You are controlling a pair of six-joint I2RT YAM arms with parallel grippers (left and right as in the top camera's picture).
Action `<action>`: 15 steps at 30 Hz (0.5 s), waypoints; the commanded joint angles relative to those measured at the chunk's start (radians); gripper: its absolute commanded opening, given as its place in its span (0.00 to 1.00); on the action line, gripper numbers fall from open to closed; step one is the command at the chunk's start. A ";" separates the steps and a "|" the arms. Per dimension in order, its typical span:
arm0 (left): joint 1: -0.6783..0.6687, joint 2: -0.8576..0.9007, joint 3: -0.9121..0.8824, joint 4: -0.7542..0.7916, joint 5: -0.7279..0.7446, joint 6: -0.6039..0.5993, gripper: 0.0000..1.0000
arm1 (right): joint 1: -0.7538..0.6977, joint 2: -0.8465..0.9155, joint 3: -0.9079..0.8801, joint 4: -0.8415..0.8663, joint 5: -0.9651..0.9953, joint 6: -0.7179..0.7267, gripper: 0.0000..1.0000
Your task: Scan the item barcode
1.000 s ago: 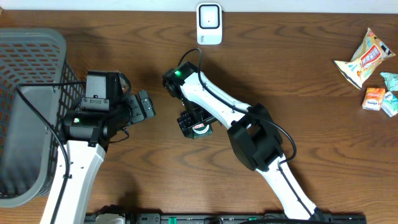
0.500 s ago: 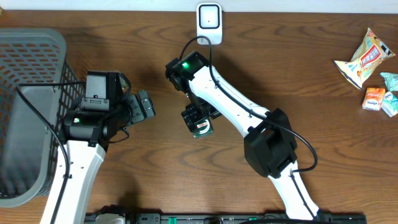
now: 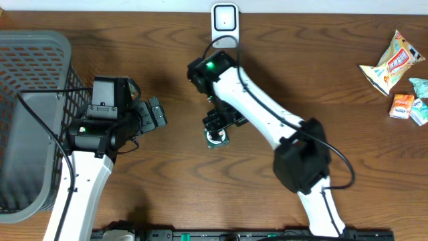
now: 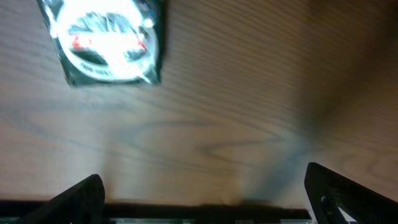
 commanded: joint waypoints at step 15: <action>0.006 0.002 0.009 -0.002 -0.013 0.003 0.98 | -0.101 -0.443 -0.573 0.517 -0.169 -0.077 0.99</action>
